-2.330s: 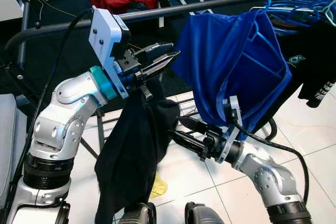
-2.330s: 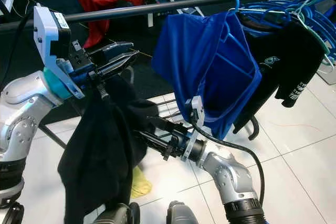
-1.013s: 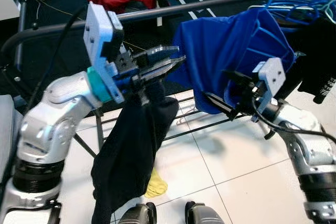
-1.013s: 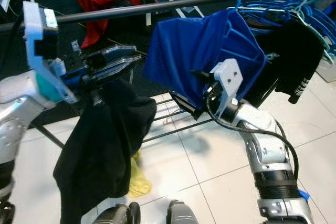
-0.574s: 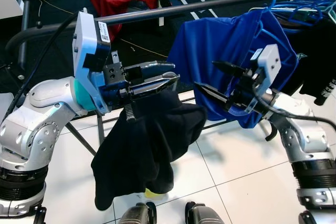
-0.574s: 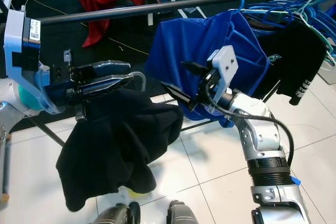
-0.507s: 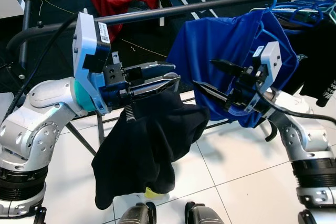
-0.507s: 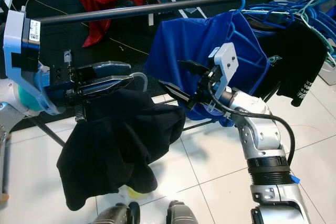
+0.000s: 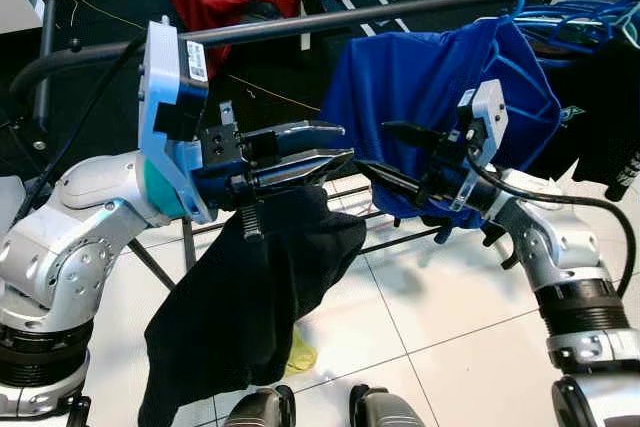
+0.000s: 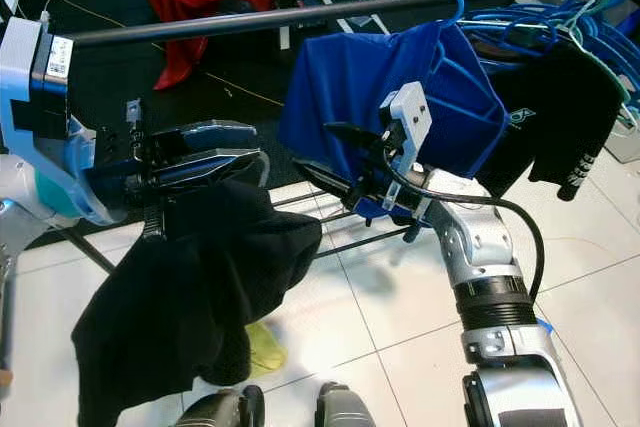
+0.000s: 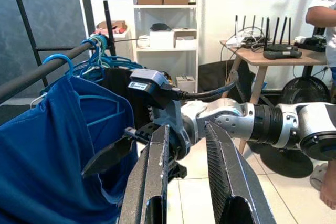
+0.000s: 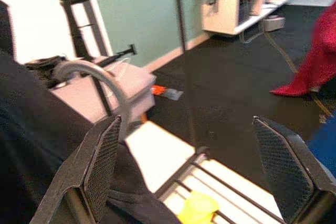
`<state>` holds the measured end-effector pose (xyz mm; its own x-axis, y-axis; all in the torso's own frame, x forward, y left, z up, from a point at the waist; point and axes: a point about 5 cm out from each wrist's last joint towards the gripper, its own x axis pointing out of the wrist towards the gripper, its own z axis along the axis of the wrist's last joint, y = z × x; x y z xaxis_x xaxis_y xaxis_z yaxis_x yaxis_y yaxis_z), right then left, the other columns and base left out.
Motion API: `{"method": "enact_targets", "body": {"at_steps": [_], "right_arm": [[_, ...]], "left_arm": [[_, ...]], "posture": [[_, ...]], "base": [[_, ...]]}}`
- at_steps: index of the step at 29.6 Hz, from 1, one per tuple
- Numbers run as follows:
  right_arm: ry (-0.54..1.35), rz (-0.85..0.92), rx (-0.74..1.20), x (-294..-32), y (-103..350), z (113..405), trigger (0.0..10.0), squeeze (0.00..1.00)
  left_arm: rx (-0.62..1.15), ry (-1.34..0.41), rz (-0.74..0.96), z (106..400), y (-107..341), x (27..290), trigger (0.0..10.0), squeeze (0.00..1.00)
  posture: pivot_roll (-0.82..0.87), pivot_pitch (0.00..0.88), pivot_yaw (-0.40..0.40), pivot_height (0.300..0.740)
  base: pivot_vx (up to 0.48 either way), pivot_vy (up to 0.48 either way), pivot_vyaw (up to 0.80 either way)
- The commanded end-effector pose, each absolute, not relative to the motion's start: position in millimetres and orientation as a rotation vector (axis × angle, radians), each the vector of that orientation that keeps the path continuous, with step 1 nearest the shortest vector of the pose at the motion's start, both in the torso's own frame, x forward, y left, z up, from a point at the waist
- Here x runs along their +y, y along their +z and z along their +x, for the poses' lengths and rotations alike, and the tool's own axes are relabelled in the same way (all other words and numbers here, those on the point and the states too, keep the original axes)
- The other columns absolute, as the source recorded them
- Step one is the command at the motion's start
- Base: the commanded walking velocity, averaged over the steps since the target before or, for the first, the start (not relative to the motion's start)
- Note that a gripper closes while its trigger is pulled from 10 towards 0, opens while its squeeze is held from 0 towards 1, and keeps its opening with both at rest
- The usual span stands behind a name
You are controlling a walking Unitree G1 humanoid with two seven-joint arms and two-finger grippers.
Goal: Hang hanger
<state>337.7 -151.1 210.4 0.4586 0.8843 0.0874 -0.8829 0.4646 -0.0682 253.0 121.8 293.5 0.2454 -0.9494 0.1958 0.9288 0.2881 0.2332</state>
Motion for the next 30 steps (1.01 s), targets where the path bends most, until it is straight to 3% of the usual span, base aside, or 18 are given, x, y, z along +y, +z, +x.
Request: {"method": "enact_targets", "body": {"at_steps": [1, 16, 22, 23, 25, 26, 30], "right_arm": [[1.132, 0.006, -0.119, -143, 213, 338, 10.0, 0.0], [1.189, 0.011, -0.083, -127, 202, 341, 10.0, 0.0], [1.011, -0.038, -0.044, -132, 199, 370, 10.0, 0.0], [0.985, -0.043, -0.045, -132, 202, 376, 9.3, 0.0], [0.977, -0.038, -0.049, -130, 206, 380, 9.4, 0.0], [0.984, -0.032, -0.054, -128, 209, 381, 9.9, 0.0], [1.029, -0.036, -0.058, -117, 216, 384, 10.0, 0.0]], "left_arm": [[-0.369, -1.305, 0.089, 246, 302, 120, 10.0, 0.0], [-0.373, -1.299, 0.077, 245, 302, 120, 10.0, 0.0], [-0.381, -1.316, 0.064, 242, 304, 119, 10.0, 0.0], [-0.383, -1.319, 0.062, 241, 304, 118, 10.0, 0.0], [-0.383, -1.32, 0.061, 241, 304, 118, 10.0, 0.0], [-0.383, -1.321, 0.06, 240, 304, 118, 10.0, 0.0], [-0.382, -1.323, 0.061, 240, 305, 118, 10.0, 0.0]], "posture": [[-0.04, 0.064, 0.033, 0.74], [-0.04, 0.069, 0.027, 0.74], [-0.03, 0.069, 0.026, 0.74], [-0.03, 0.069, 0.027, 0.74], [-0.02, 0.069, 0.026, 0.74], [-0.02, 0.069, 0.026, 0.74], [-0.01, 0.069, 0.023, 0.74]], "base": [[0.0, 0.0, 0.0], [0.0, 0.0, 0.0], [0.0, 0.0, 0.0], [0.0, 0.0, 0.0], [0.0, 0.0, 0.0], [0.0, 0.0, 0.0], [0.0, 0.0, 0.0]]}}
